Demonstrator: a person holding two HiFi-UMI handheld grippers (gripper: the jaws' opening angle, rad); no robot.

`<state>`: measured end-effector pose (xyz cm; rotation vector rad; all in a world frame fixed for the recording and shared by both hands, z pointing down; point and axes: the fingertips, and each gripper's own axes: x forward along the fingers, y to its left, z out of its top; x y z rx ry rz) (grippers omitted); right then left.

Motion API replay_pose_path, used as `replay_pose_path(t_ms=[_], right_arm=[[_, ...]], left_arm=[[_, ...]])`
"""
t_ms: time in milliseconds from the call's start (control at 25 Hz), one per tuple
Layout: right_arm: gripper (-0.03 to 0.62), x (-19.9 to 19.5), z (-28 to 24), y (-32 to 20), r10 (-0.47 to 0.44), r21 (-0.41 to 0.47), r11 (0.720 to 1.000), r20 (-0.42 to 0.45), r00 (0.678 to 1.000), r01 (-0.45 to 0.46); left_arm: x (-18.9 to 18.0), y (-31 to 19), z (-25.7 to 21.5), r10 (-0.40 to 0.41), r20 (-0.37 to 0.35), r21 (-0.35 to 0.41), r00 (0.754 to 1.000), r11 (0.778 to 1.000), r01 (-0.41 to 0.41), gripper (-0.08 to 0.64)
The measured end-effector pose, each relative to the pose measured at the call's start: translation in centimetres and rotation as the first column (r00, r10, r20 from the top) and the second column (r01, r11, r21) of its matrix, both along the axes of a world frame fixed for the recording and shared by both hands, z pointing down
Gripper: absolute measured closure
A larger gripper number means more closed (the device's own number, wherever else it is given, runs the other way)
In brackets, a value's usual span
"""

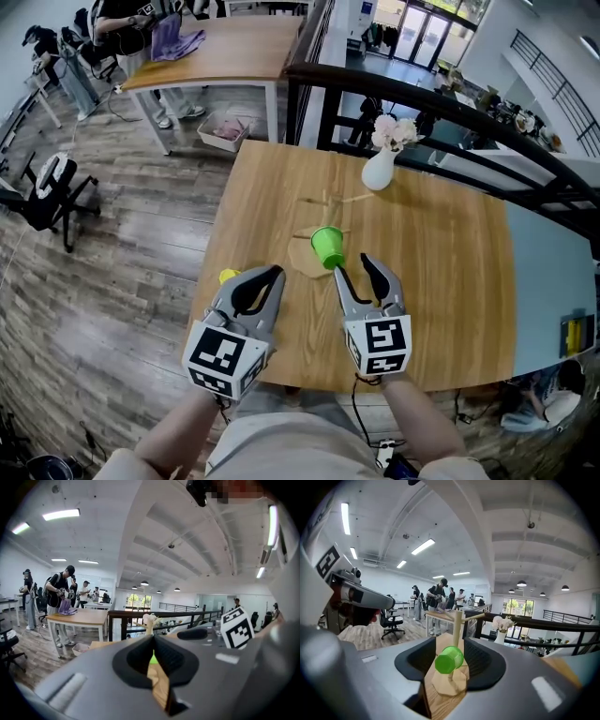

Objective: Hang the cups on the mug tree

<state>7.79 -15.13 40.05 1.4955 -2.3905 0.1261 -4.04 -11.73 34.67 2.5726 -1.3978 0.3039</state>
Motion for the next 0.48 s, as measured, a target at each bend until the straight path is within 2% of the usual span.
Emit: replay_pose_path(t_ms=[240, 480], right_arm=[[0.46, 0.3, -5.0, 2.2, -0.018, 0.088, 0.996, 0.073, 0.997, 0.011], [0.566, -0.1, -10.9, 5.0, -0.064, 0.202, 0.978, 0.072, 0.995, 0.048]], left_arm=[[0.5, 1.2, -2.8, 0.009, 0.021, 0.071, 1.0, 0.997, -0.011, 0.558], [0.7, 3.0, -7.3, 0.031, 0.02, 0.165, 0.999, 0.986, -0.033, 0.558]])
